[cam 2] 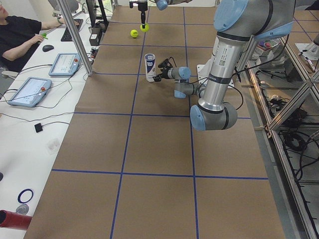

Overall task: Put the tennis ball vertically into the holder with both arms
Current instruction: 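Grasp and lift the ball with the right gripper while the left grips the can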

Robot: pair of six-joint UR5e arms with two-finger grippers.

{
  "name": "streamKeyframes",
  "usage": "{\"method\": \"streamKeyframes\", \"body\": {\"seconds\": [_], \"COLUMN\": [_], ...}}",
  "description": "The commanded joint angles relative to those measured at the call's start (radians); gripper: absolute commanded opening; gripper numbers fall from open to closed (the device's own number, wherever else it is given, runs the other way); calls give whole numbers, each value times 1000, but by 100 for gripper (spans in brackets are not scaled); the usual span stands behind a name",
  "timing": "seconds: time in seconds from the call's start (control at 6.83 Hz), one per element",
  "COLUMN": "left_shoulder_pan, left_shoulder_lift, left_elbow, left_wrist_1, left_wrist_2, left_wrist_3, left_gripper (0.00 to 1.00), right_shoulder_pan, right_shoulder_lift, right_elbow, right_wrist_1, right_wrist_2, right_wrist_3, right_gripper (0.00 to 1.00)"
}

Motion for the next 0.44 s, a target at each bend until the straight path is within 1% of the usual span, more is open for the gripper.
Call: {"method": "streamKeyframes", "body": {"seconds": [0.0,0.29], "left_shoulder_pan": [-8,-11], "left_shoulder_lift": [-10,-11], "left_elbow": [17,17], "left_wrist_1": [-2,-2], "left_wrist_2": [6,9], "left_wrist_3": [4,4], "left_gripper": [98,98], "right_shoulder_pan": [-36,-60], "right_shoulder_lift": [77,117], "right_elbow": [1,4], "right_wrist_1": [-8,-8], "right_wrist_2": [-2,-3], "right_wrist_3": [119,163], "right_gripper": [0,0]}}
